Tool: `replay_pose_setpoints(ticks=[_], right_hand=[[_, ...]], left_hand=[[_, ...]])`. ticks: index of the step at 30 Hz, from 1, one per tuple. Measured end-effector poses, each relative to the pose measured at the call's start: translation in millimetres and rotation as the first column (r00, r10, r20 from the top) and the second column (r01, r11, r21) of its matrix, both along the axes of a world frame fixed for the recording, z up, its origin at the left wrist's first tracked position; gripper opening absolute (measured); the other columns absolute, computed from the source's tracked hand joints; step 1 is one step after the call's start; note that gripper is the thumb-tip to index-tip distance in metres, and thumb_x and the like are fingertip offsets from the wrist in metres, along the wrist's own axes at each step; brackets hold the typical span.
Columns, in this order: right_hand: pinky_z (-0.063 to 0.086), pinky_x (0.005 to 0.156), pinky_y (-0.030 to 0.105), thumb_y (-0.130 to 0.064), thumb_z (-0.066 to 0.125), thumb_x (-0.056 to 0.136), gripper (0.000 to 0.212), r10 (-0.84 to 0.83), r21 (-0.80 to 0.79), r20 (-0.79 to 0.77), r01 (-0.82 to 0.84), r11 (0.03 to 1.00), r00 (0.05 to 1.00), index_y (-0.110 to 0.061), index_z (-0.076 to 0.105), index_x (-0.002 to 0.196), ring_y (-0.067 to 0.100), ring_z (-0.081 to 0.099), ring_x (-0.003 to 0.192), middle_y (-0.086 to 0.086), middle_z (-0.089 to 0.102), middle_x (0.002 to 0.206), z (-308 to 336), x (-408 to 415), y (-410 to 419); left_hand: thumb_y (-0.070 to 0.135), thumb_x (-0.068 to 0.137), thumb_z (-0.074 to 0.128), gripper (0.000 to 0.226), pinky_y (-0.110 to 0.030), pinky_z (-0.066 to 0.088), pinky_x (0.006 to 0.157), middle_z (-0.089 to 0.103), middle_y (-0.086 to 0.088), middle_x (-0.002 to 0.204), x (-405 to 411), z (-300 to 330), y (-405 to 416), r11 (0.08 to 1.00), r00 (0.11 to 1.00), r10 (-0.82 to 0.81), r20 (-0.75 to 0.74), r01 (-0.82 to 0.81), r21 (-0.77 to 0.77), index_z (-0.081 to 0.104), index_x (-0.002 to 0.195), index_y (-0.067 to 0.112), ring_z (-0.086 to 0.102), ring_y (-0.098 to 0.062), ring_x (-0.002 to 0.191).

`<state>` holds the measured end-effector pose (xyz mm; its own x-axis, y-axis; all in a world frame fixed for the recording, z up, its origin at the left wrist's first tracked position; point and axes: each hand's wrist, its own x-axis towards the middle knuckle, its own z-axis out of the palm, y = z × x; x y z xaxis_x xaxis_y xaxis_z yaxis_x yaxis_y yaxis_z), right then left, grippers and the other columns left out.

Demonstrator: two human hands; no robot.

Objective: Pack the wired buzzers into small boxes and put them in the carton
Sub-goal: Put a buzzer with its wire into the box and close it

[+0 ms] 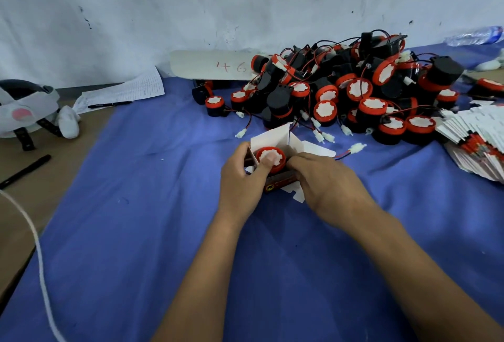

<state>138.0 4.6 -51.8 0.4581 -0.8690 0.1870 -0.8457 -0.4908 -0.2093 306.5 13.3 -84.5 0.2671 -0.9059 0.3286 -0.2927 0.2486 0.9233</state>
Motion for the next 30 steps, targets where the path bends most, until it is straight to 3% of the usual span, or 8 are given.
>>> replay_pose_setpoints(ticks=[3, 6, 10, 13, 18, 21, 27, 30], right_hand=[[0.053, 0.070, 0.042, -0.014, 0.055, 0.099, 0.017, 0.027, -0.150, 0.290, 0.018, 0.988, 0.957, -0.021, 0.068, 0.106, 0.021, 0.063, 0.088, -0.007, 0.069, 0.101, 1, -1, 5], [0.050, 0.061, 0.040, -0.022, 0.063, 0.097, 0.011, -0.064, -0.326, 0.520, 0.267, 0.907, 0.852, -0.018, 0.069, 0.105, 0.023, 0.061, 0.077, -0.002, 0.065, 0.104, 4, -6, 4], [0.048, 0.078, 0.046, -0.058, 0.055, 0.095, 0.053, -0.468, -0.138, 0.255, 0.511, 0.848, 0.846, -0.019, 0.059, 0.132, 0.037, 0.047, 0.117, 0.014, 0.052, 0.126, -1, -17, -3], [0.047, 0.090, 0.046, -0.068, 0.048, 0.094, 0.066, -0.544, 0.045, 0.197, 0.546, 0.836, 0.816, -0.017, 0.056, 0.135, 0.039, 0.050, 0.118, 0.018, 0.056, 0.126, -4, -25, -9], [0.040, 0.066, 0.006, -0.026, 0.079, 0.088, 0.019, -0.235, -0.046, 0.639, 0.342, 0.939, 0.732, -0.017, 0.071, 0.104, 0.005, 0.059, 0.081, 0.002, 0.062, 0.093, 3, -23, -8], [0.048, 0.071, 0.015, -0.022, 0.080, 0.088, 0.018, -0.068, -0.127, 0.731, 0.233, 0.964, 0.679, -0.018, 0.071, 0.102, 0.007, 0.061, 0.082, -0.001, 0.059, 0.097, 5, -14, -2], [0.042, 0.067, 0.011, -0.010, 0.084, 0.081, 0.026, 0.213, -0.277, 0.472, -0.086, 0.957, 0.855, -0.013, 0.074, 0.105, -0.001, 0.051, 0.075, 0.002, 0.052, 0.113, 1, -7, 3], [0.051, 0.063, 0.026, -0.003, 0.074, 0.089, 0.020, 0.195, -0.291, 0.455, -0.062, 0.955, 0.869, -0.012, 0.073, 0.108, 0.005, 0.050, 0.079, 0.003, 0.052, 0.116, 0, -1, 2]], left_hand=[[0.025, 0.096, 0.067, 0.005, -0.018, 0.054, 0.071, 0.073, 0.010, 0.093, -6, -3, -3, 0.997, 0.997, 0.076, 0.014, -0.076, -0.002, 0.069, 0.100, 0.022, 0.067, -0.008, 0.090], [0.018, 0.095, 0.069, 0.009, -0.010, 0.049, 0.065, 0.071, 0.015, 0.090, -7, -3, -3, 0.995, 0.995, 0.098, 0.007, -0.098, 0.001, 0.068, 0.096, 0.027, 0.065, -0.001, 0.085], [0.014, 0.095, 0.068, 0.010, -0.008, 0.048, 0.062, 0.071, 0.013, 0.090, -10, -2, -3, 0.992, 0.992, 0.124, -0.011, -0.124, 0.006, 0.068, 0.102, 0.021, 0.065, 0.006, 0.088], [0.013, 0.095, 0.065, 0.016, -0.007, 0.048, 0.061, 0.071, 0.013, 0.098, -13, -2, -4, 0.986, 0.987, 0.163, -0.007, -0.162, 0.039, 0.067, 0.109, 0.021, 0.065, 0.004, 0.091], [0.010, 0.092, 0.066, 0.027, -0.007, 0.047, 0.063, 0.071, 0.016, 0.096, -16, -1, -2, 0.984, 0.985, 0.171, -0.017, -0.170, 0.048, 0.066, 0.103, 0.035, 0.065, -0.002, 0.086], [0.012, 0.091, 0.069, 0.023, -0.007, 0.045, 0.062, 0.071, 0.016, 0.087, -17, -2, -3, 0.984, 0.985, 0.172, -0.007, -0.171, 0.048, 0.067, 0.100, 0.033, 0.065, 0.003, 0.081], [0.013, 0.091, 0.069, 0.023, -0.008, 0.047, 0.061, 0.072, 0.016, 0.086, -17, -3, -3, 0.985, 0.986, 0.168, -0.022, -0.166, 0.054, 0.068, 0.103, 0.032, 0.066, 0.002, 0.080], [0.014, 0.093, 0.069, 0.023, -0.010, 0.048, 0.062, 0.072, 0.018, 0.087, -16, -2, -3, 0.988, 0.990, 0.142, -0.026, -0.140, 0.067, 0.067, 0.102, 0.036, 0.067, 0.002, 0.081]])
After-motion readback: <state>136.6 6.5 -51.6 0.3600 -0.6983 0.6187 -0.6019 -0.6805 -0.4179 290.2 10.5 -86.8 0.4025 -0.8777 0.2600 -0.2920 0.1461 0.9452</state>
